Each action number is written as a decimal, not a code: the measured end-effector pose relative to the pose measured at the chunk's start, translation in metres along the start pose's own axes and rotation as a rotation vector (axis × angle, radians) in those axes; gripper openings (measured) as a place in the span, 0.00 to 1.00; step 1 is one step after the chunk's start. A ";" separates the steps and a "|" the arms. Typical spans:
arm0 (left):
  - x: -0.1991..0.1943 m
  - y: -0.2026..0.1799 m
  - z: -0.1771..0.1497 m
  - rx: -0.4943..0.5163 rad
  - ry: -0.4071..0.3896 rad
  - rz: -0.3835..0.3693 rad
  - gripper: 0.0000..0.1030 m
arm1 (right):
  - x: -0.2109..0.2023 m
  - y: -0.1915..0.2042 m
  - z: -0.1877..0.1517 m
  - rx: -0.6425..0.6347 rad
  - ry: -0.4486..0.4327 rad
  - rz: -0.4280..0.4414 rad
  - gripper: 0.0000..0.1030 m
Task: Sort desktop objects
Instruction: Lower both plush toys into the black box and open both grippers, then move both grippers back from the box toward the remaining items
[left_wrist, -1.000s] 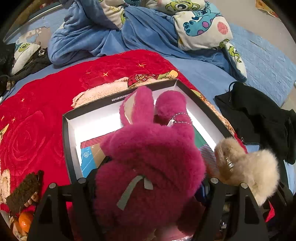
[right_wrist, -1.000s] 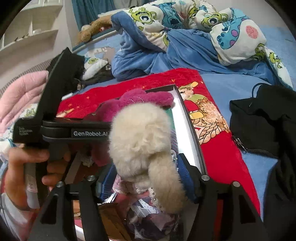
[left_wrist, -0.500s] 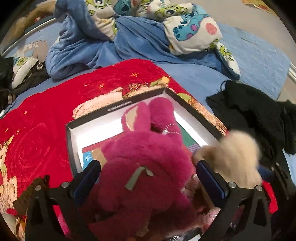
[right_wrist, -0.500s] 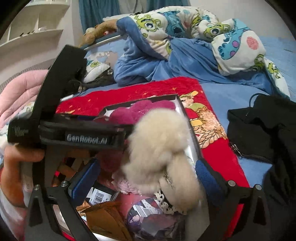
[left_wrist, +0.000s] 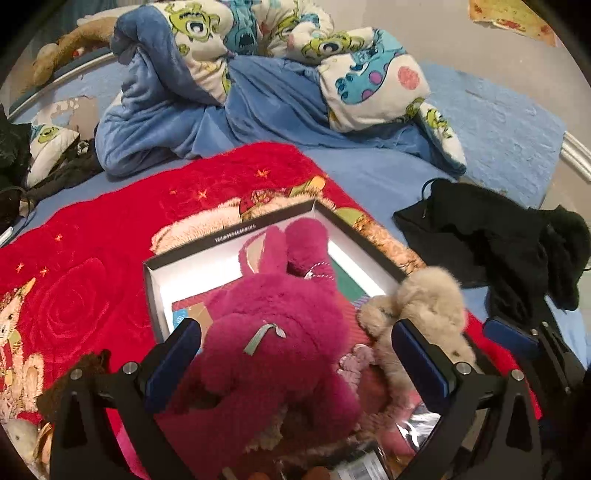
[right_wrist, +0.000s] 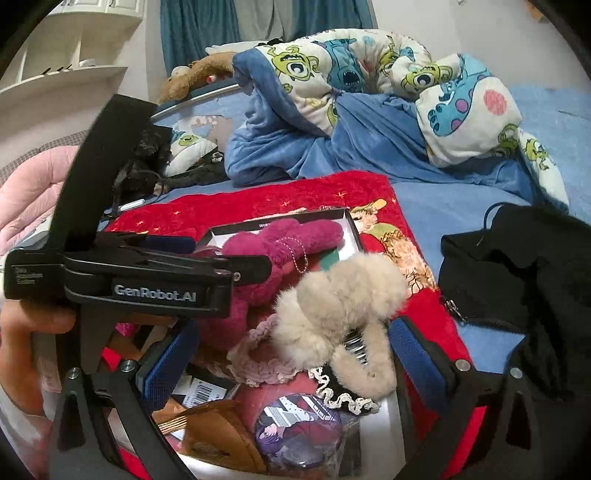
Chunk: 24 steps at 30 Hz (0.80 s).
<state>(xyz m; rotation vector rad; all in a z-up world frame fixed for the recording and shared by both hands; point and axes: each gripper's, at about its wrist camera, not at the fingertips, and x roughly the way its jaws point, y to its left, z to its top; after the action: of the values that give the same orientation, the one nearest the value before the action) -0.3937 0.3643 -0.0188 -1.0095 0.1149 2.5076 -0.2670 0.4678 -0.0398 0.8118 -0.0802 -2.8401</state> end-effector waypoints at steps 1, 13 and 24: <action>-0.008 0.000 0.000 -0.002 -0.006 0.000 1.00 | -0.003 0.002 0.002 -0.002 0.000 0.005 1.00; -0.142 0.019 -0.006 -0.046 -0.116 0.057 1.00 | -0.075 0.062 0.040 -0.021 -0.074 0.044 1.00; -0.300 0.066 -0.026 -0.092 -0.248 0.158 1.00 | -0.141 0.152 0.070 -0.064 -0.146 0.109 1.00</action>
<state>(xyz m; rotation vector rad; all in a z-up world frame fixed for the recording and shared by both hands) -0.2126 0.1906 0.1599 -0.7405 0.0042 2.7823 -0.1619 0.3461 0.1078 0.5679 -0.0515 -2.7791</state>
